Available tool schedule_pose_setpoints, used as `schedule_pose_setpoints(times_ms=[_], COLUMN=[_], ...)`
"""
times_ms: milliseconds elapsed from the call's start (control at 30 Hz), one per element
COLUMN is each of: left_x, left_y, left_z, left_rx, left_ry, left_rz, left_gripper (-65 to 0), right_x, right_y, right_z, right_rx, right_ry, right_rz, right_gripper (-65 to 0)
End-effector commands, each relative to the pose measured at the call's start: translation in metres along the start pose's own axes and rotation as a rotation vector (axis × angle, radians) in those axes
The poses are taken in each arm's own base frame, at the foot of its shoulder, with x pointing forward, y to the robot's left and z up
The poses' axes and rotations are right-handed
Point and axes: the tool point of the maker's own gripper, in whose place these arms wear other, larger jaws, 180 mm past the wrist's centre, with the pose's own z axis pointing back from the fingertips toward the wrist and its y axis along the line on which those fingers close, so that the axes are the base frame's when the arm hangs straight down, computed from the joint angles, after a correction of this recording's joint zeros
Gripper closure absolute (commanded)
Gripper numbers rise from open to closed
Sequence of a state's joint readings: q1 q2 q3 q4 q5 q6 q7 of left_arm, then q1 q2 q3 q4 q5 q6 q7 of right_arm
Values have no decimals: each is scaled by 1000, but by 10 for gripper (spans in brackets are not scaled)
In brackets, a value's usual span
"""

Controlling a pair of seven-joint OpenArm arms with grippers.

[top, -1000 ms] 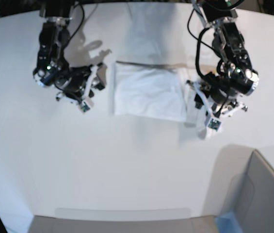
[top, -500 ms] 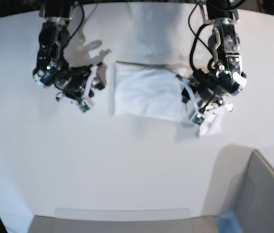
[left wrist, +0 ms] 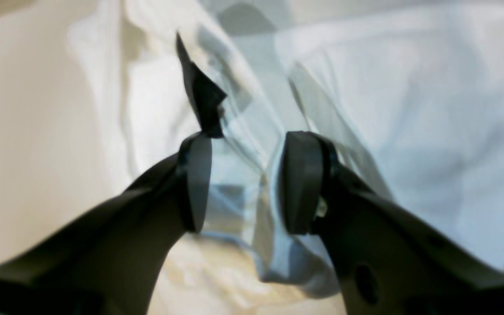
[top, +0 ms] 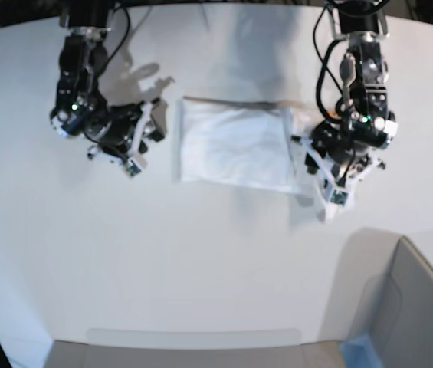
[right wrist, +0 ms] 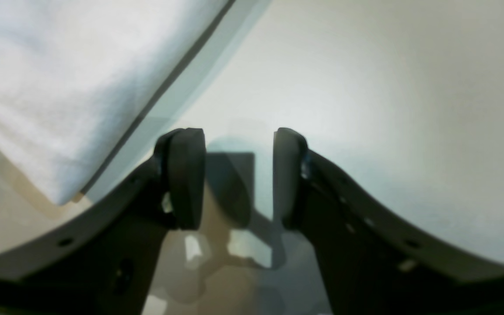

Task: Layout the t-shirt on the table in an organized manner, then fold the t-shirt properly

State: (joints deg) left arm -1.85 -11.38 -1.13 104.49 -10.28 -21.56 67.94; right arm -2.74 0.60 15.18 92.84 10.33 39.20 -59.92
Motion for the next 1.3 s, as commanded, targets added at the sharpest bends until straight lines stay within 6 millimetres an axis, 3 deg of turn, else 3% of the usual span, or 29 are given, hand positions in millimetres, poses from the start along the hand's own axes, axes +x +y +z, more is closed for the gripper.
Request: schedule_pose_setpoints(times_ms=[0,167,533,800,933,1267], left_x=[17,8,-2,-17,-15,-17], left_y=[-2,-13,7,3,-4,20], left_z=[4,0,1,0,-8,-11], left_rx=[1,15,159,225,238,352], left_ry=[-59,-37,-12,20,30,33], left_rz=[-14,-5,146,205,196,338], left_gripper=[-274,-274,-274,-274,-274,-274], right_x=[-16,-16,-15,-14,-13,-17], right_y=[-6,-6,-5,-6,-6,-6], right_z=[2,2,1,1,2,2], right_rx=[-24,-24,-22,-24,-25,-25], right_ry=[81,82,79,76,76,82], right_rz=[27,26,25,27,28,24], right_gripper=[-269,-269,-269,-269,-269,-269])
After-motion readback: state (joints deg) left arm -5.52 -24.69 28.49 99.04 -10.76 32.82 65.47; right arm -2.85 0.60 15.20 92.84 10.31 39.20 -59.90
